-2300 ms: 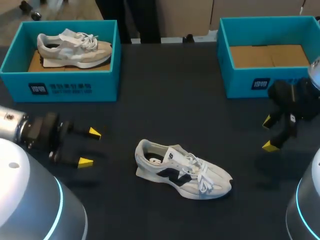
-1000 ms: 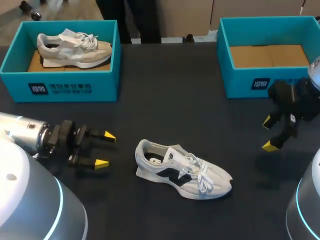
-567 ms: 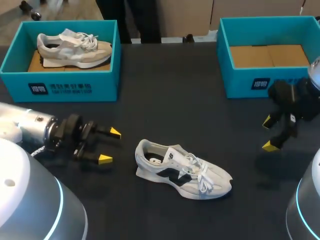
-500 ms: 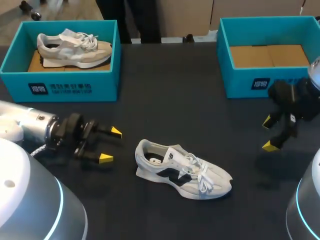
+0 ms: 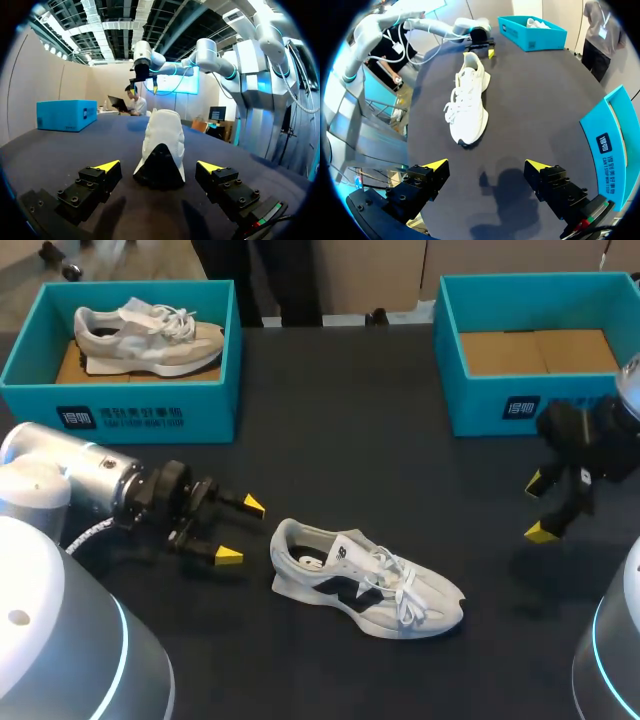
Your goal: Take the shoe out of the shoebox, open the shoe tongue, remove and reinsert the insole, then place the shoe into the shoebox
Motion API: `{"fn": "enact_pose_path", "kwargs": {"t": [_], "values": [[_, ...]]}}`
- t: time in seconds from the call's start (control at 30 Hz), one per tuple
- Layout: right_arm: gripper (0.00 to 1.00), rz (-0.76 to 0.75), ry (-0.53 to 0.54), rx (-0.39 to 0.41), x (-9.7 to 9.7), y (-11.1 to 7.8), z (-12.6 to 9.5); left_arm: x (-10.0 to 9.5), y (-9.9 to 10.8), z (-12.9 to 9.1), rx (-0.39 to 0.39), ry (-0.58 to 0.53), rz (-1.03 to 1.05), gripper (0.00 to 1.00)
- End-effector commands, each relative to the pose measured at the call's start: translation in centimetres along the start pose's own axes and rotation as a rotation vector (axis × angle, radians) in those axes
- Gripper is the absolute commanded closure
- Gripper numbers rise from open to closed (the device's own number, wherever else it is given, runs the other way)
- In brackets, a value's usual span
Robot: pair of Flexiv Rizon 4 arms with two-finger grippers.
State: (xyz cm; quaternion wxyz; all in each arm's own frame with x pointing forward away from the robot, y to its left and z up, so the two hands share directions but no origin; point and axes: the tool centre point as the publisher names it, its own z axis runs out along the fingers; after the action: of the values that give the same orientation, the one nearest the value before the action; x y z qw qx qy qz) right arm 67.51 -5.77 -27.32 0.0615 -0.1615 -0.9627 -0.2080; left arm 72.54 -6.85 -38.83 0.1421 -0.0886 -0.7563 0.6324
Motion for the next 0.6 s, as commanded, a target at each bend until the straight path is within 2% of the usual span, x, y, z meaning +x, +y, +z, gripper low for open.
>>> {"fn": "enact_pose_path", "kwargs": {"t": [0.03, 0.4, 0.6], "values": [[0.0, 0.0, -0.002, 0.002, 0.1, 0.0, 0.1, -0.2, 0.3, 0.4, 0.004, 0.005, -0.009, 0.0], [0.0, 0.0, -0.002, 0.002, 0.1, 0.0, 0.1, 0.2, 1.0, 2.1, -0.011, 0.029, -0.018, 0.0], [0.0, 0.0, -0.002, 0.002, 0.1, 0.0, 0.1, -0.4, 1.2, 2.8, -0.006, 0.019, -0.039, 0.0]]}}
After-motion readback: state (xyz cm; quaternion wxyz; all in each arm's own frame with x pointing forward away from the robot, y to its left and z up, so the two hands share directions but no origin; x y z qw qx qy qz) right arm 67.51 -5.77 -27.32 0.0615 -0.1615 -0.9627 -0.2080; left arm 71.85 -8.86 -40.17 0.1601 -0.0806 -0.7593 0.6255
